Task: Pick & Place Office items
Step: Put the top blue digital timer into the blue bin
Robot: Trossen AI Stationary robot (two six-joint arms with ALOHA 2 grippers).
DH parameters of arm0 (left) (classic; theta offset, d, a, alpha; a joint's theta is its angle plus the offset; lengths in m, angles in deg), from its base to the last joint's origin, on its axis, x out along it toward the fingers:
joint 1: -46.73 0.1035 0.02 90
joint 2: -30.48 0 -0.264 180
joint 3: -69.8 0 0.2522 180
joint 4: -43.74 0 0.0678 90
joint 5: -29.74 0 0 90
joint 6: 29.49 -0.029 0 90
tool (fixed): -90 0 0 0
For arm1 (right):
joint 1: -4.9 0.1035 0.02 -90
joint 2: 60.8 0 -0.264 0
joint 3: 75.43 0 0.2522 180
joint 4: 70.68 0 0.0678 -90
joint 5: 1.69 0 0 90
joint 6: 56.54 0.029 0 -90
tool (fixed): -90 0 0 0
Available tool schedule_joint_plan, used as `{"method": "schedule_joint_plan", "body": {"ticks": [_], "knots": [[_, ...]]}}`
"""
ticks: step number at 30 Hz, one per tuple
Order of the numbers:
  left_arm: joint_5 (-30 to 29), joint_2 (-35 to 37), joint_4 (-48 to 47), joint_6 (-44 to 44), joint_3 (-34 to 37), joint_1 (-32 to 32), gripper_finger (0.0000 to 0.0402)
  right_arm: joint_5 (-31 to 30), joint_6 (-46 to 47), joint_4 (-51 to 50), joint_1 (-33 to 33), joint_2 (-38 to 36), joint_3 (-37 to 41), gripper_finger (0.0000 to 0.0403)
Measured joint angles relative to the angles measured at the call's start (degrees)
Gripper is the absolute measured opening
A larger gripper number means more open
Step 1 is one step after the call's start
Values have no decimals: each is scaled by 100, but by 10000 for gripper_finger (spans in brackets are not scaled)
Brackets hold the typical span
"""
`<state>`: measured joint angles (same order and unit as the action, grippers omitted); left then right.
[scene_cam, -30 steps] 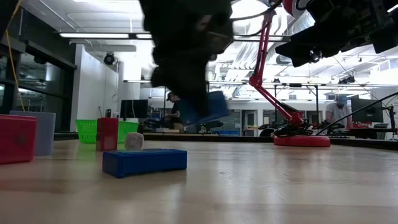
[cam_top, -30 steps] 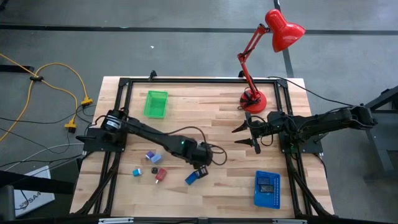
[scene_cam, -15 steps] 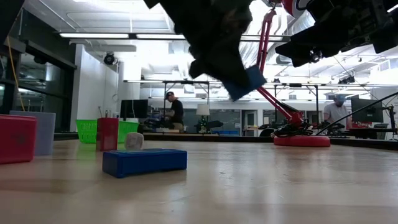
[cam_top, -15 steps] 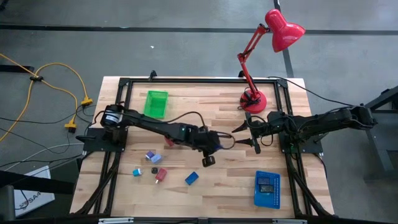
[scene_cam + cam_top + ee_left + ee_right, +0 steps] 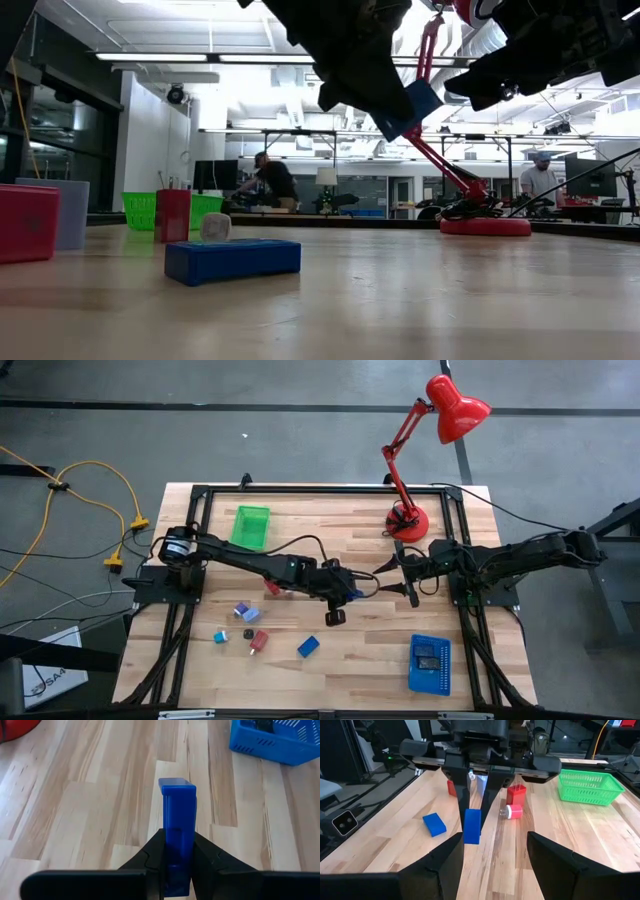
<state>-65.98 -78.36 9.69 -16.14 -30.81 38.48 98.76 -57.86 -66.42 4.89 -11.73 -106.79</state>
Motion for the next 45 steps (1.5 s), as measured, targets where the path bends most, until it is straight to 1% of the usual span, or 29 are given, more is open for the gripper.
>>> {"method": "schedule_joint_plan", "body": {"ticks": [6, 10, 14, 21, 29, 34, 38, 45], "knots": [[0, 35, 84, -2, 0, 0, 50, -1, -2, 9, 0, -1, 0, 204], [0, 35, 315, -136, 2, -10, 50, -4, 0, 3, 0, -1, 0, 204], [-1, 35, 540, -271, 2, -11, 50, -131, 9, 70, 0, -1, 0, 204], [-5, 35, 762, -433, 2, -11, 50, -98, 605, 66, 1, 0, 0, 204], [-38, 35, 773, -325, 2, 123, 50, -139, 561, 61, 0, 0, 0, 204], [-52, 35, 773, -315, 2, 270, 50, -136, 307, 59, 2, 0, 0, 204], [-55, 35, 773, -313, 2, 374, 50, -139, 278, 59, 0, 1, 0, 204], [-31, 35, 997, -458, 2, 479, 50, -330, 275, 59, 0, 0, 0, 204]]}}
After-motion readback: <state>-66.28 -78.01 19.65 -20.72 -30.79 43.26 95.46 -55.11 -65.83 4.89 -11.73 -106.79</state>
